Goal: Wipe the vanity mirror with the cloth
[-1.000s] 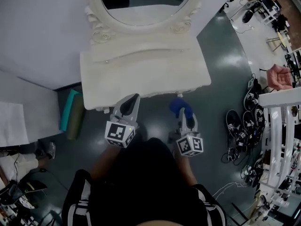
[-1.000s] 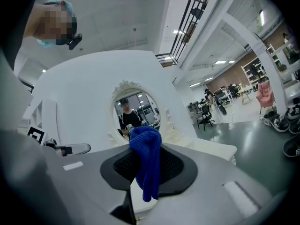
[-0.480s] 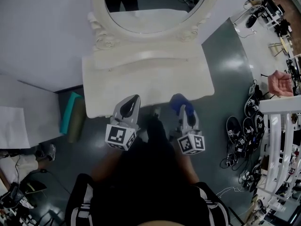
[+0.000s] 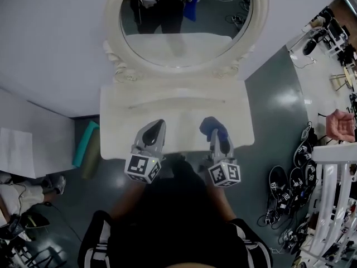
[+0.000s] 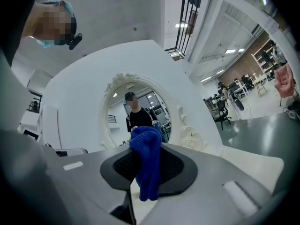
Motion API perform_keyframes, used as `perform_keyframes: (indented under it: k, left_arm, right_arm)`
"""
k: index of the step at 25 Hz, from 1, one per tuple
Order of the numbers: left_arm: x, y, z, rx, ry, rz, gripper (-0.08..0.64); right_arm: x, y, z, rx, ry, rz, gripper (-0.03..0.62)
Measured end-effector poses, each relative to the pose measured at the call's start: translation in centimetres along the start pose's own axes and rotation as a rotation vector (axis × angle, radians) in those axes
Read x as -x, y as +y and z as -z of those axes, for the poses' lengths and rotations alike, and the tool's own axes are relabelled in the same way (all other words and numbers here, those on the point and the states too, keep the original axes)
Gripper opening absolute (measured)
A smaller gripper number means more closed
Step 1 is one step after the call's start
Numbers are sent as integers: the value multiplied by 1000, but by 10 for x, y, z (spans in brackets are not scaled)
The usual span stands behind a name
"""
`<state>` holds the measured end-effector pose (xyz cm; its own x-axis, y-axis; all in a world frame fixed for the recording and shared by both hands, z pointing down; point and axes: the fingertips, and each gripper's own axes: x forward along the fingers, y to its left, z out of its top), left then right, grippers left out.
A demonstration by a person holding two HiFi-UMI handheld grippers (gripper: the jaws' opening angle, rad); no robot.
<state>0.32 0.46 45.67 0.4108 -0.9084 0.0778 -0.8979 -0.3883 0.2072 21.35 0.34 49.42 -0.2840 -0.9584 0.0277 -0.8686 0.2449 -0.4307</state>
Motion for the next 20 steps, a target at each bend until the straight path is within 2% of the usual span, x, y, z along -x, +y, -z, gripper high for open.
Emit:
perform_keyframes:
  k: [7,14,20]
  left_arm:
    - [-66,0,-13,-29,0,-69,9]
    - [-98,9,-24,-11,-11,-169,9]
    - [-115,16,-33,-23,-5,-163,9]
  right_arm:
    - [-68,-36,-25,-21,3,-56,84]
    - [-137,-57,-47,-83,-7,-106,84]
    - [-183,-65,-52,-131,-26,-70,84]
